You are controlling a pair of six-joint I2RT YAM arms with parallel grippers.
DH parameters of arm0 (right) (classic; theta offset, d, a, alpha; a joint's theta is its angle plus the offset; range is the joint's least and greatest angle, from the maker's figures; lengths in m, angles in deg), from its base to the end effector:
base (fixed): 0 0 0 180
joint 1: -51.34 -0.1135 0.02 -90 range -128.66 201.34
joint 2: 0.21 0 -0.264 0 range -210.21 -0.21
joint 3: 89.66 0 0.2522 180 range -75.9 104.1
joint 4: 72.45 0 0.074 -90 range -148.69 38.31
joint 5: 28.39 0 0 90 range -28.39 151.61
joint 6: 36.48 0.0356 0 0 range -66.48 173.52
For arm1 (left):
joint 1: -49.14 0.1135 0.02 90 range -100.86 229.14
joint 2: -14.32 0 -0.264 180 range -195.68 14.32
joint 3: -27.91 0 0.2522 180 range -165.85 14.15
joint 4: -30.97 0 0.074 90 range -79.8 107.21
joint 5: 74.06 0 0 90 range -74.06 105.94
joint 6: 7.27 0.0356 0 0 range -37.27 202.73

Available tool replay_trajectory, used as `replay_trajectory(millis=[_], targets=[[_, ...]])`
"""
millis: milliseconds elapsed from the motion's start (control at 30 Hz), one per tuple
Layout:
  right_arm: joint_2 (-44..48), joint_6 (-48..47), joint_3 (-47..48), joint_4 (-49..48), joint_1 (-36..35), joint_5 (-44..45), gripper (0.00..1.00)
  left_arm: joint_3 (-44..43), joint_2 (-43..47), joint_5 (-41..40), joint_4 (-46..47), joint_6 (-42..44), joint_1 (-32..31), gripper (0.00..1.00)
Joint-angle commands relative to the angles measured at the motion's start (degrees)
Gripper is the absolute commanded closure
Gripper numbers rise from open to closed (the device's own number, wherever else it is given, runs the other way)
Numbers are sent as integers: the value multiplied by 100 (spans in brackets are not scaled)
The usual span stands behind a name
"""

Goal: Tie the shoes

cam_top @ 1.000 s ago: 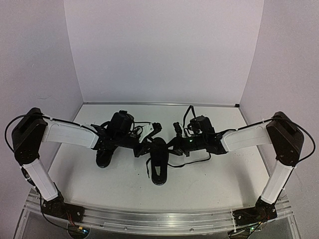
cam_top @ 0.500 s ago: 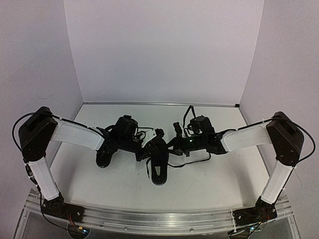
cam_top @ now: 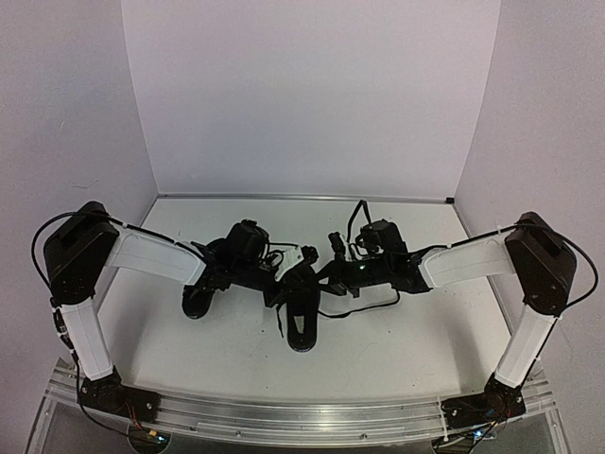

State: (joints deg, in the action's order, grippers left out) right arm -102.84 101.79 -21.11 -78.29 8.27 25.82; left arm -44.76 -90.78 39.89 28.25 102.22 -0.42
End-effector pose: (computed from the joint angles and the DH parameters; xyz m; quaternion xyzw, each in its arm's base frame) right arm 0.2614 0.2728 0.1811 -0.1205 0.8230 0.5337 0.1527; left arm 0.2412 -0.3052 0.1718 0.5709 0.6612 -0.2947 0.3874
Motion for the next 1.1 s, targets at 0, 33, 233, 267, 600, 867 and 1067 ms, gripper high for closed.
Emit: replay_trajectory(millis=[0,33,233,267,600,867,1067], targets=[[259,-42,207,-56,4,19,100,-234,-23,-90,159,-55,-27,96],[268,-40,194,-54,8,19,100,-215,-6,-133,160,-57,-27,99],[364,-37,123,-15,9,46,97,9,145,-215,345,-142,-27,100],[398,-37,114,12,8,61,91,52,180,-223,387,-164,-27,100],[1718,-583,-416,1840,437,1140,67,170,271,-244,465,-154,-28,100],[2003,-584,-535,4304,703,3407,70,184,288,-181,518,-84,-32,100],[1723,120,-836,4304,727,3808,69,222,329,-192,520,1,-28,100]])
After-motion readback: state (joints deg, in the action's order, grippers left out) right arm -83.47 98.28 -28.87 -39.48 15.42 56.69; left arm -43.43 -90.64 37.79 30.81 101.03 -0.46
